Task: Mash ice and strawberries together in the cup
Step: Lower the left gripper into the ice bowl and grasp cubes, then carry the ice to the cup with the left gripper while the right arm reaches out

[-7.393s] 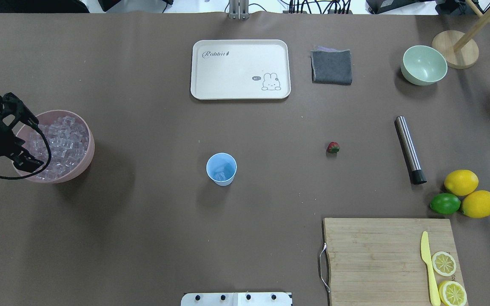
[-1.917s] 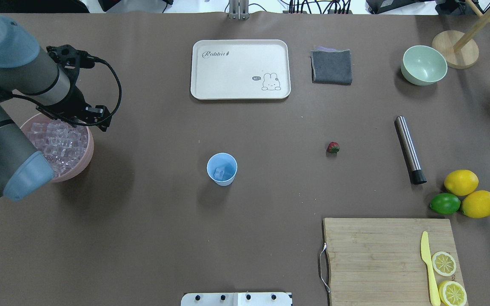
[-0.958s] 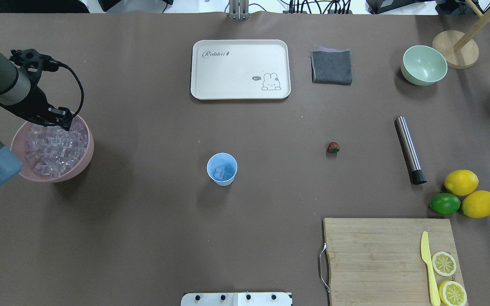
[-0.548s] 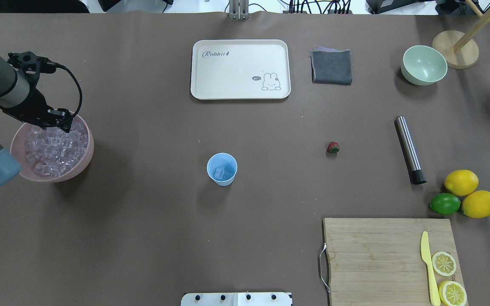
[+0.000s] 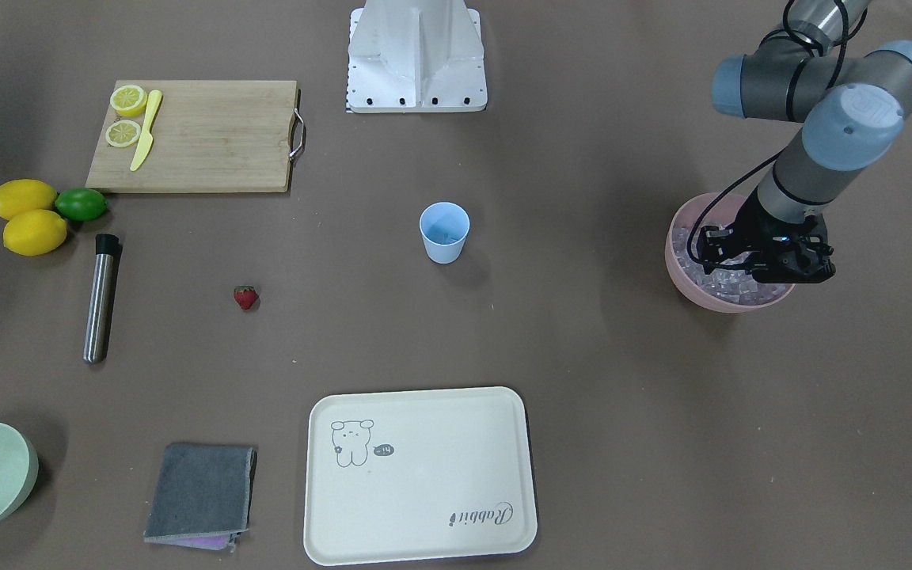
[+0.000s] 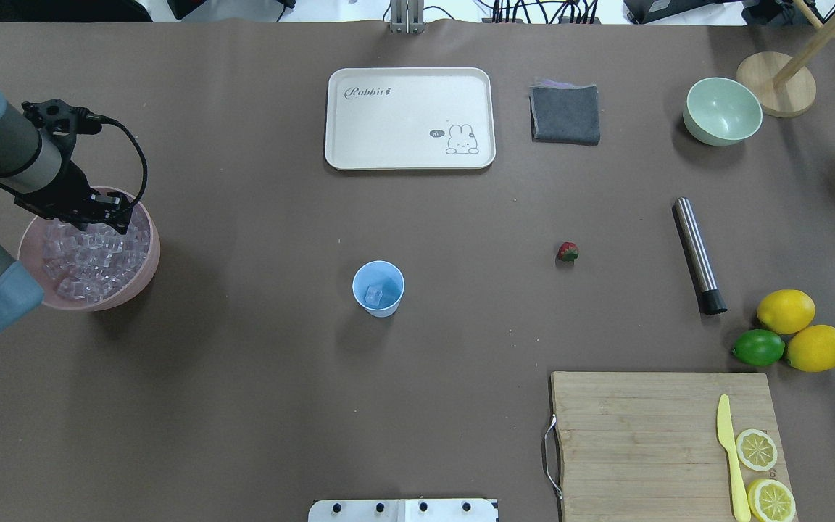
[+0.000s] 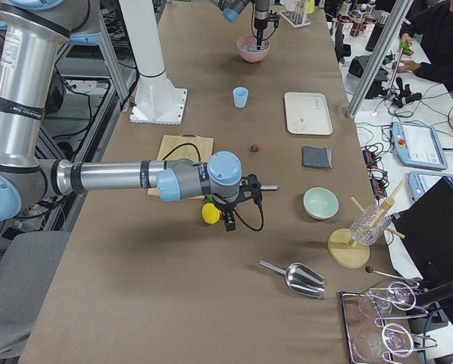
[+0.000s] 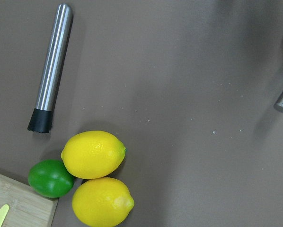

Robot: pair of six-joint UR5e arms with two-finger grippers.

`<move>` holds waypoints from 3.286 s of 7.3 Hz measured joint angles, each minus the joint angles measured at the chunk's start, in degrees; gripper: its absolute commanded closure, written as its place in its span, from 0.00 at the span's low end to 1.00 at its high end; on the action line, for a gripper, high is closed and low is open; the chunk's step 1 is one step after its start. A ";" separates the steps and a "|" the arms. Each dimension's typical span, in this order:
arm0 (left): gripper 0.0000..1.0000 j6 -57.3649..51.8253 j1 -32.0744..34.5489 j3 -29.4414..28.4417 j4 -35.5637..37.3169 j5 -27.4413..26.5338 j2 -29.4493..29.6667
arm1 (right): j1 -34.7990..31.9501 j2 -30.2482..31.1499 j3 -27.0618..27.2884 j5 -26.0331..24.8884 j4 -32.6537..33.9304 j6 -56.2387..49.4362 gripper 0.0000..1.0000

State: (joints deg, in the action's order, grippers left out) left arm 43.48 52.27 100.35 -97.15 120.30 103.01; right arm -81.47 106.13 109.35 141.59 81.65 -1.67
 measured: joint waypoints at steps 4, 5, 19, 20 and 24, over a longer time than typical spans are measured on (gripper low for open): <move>1.00 -0.42 0.06 -2.68 -4.28 -0.03 0.08 | 0.00 0.28 0.02 0.00 0.00 0.00 0.00; 1.00 -0.53 0.15 -2.58 -4.52 0.05 0.20 | 0.00 0.30 -0.03 0.00 0.00 0.00 0.00; 0.29 33.24 -22.93 1.15 3.25 -12.32 26.42 | 3.07 -10.66 -0.34 -0.17 -0.01 8.07 0.00; 0.13 33.26 -23.43 0.45 2.81 -12.66 26.63 | 4.35 -12.50 -0.21 -0.17 -0.05 11.11 0.00; 0.04 32.28 -22.22 1.54 2.65 -12.71 25.96 | 18.45 -21.12 -0.34 -4.00 -10.20 39.59 0.00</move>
State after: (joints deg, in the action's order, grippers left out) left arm 75.76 30.05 101.89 -94.50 107.60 128.97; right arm -63.03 85.02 109.01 137.59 71.45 37.92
